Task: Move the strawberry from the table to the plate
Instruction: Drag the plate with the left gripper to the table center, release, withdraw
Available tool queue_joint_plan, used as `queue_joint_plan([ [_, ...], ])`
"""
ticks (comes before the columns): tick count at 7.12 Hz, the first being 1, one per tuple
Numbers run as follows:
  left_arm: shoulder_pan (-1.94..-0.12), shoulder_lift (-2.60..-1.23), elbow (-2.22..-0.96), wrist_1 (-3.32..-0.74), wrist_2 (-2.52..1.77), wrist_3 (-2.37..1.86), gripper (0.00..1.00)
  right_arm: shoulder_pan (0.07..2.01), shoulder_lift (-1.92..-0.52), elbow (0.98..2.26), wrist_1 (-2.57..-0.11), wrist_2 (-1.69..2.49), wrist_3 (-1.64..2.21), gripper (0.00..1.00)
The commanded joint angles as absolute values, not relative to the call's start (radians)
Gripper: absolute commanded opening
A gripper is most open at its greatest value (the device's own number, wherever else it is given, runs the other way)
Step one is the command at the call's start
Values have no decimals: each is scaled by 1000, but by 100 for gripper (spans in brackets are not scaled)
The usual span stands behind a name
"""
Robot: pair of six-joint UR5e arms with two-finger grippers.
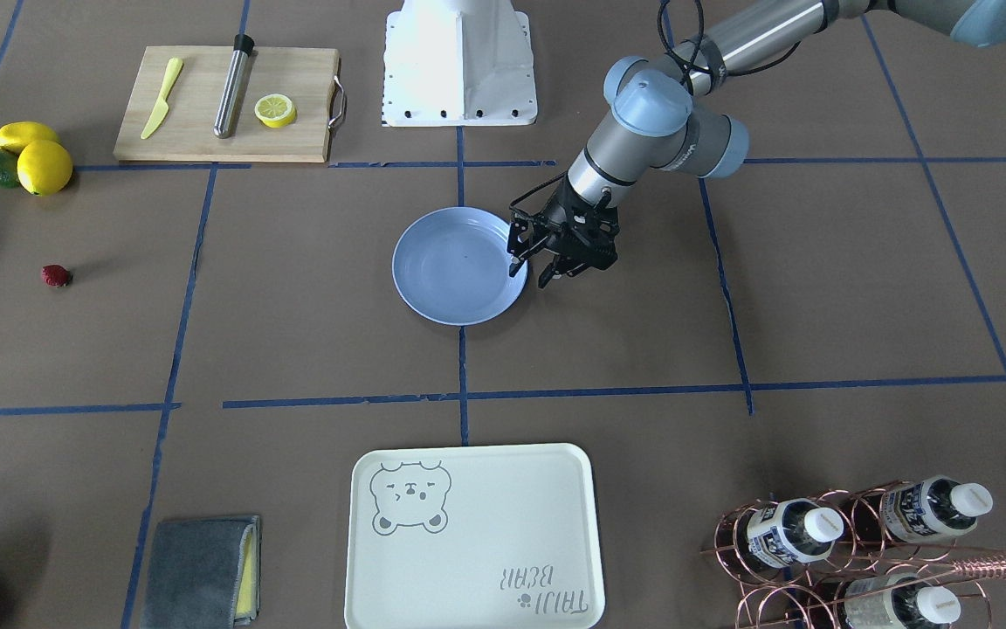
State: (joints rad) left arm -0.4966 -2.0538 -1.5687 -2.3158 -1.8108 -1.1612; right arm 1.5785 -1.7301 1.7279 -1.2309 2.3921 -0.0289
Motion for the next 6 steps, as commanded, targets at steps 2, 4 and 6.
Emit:
queue_joint_plan([
  [2, -731, -1964, -1798, -1979, -1960, -810, 100, 1562, -1701, 1804, -1224, 2399, 24, 100],
  [4, -1079, -1828, -1849, -1801, -2133, -252, 100, 1487, -1700, 1921, -1224, 2404, 268, 100],
  [6, -1419, -1771, -1668, -1603, -2285, 158, 100, 1383, -1677, 1947, -1171, 2405, 321, 100],
])
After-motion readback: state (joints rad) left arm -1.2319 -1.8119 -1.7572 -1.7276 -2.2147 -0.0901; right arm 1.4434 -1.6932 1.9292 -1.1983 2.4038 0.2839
